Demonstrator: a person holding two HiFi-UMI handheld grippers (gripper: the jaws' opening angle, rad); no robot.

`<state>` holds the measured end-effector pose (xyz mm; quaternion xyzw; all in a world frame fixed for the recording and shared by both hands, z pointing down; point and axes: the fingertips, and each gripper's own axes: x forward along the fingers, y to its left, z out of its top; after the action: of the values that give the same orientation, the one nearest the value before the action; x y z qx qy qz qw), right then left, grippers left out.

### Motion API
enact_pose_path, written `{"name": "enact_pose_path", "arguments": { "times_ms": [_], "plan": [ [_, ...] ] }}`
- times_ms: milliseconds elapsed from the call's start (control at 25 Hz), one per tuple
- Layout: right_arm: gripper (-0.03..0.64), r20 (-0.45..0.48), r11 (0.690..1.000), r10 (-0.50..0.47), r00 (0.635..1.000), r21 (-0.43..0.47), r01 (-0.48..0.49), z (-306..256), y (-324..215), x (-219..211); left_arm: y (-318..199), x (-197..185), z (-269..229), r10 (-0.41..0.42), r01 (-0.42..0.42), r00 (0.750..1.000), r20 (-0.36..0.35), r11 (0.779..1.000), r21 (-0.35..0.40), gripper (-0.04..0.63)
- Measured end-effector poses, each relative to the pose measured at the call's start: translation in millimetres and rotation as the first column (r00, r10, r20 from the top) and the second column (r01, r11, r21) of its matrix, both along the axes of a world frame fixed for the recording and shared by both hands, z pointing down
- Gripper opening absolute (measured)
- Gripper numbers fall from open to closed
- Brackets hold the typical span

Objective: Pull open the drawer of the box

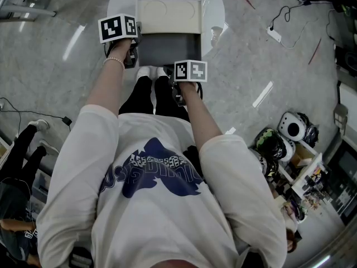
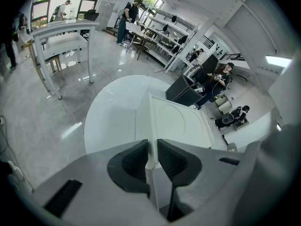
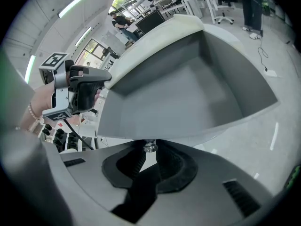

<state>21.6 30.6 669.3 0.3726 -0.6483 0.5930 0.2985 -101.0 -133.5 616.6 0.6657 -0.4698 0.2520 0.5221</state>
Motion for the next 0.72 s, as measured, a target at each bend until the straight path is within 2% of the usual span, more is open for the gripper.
{"name": "enact_pose_path", "arguments": {
  "times_ms": [720],
  "plan": [
    [0.06,-0.016,1.0,0.004,1.0,-0.011,-0.004,11.4,-1.0,-0.2,1.4,-0.4,1.1,-0.004,0.004,1.0,-0.006,1.0,-0.006,0.069]
  ]
}}
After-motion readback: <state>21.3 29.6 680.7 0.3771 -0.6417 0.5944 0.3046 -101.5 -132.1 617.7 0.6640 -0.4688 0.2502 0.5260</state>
